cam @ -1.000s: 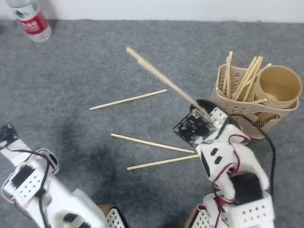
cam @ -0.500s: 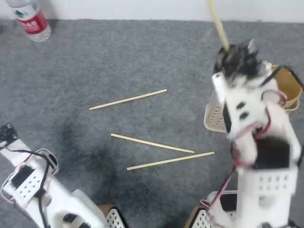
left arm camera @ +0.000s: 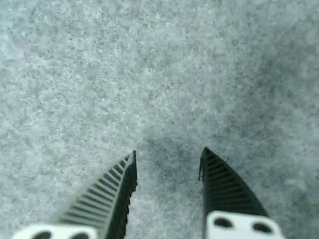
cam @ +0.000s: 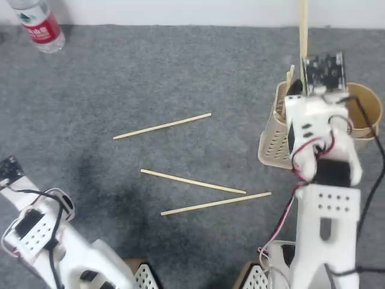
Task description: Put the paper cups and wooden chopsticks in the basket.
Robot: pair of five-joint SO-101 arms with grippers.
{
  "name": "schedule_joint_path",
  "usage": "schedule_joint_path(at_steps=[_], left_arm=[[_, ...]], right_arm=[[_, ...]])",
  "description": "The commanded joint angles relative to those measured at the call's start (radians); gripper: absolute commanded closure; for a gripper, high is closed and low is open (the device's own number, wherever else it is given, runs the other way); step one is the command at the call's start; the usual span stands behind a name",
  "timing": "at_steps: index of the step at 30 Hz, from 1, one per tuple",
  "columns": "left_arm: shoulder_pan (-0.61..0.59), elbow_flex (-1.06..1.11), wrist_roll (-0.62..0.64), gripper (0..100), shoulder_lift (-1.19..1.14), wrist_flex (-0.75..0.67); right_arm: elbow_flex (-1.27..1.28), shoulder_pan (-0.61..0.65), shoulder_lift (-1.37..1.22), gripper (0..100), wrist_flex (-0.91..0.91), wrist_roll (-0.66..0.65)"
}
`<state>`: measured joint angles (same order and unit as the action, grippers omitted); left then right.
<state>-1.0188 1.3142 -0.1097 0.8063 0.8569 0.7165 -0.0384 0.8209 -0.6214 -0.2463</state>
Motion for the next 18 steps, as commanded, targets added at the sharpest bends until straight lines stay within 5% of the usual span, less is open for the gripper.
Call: schedule_joint_path(at_steps=[1,6,11,18], left_arm=[[0.005,-0.004,0.002,80,0.014,-0.018],[0.005,-0.004,0.002,80,0.014,-0.018],[0.008,-0.004,0.002,80,0.014,-0.018],[0.003,-0.004,0.002,80,0.014,-0.017]], right_arm=[[0.158,0.016,0.151,99.0,0.156,0.040],[0.281,0.042,0.265,96.2,0.188,0.041],[0.282,0.039,0.334,74.4,0.113,0.035],[0.233,0.044,0.404,81.4,0.030,0.041]])
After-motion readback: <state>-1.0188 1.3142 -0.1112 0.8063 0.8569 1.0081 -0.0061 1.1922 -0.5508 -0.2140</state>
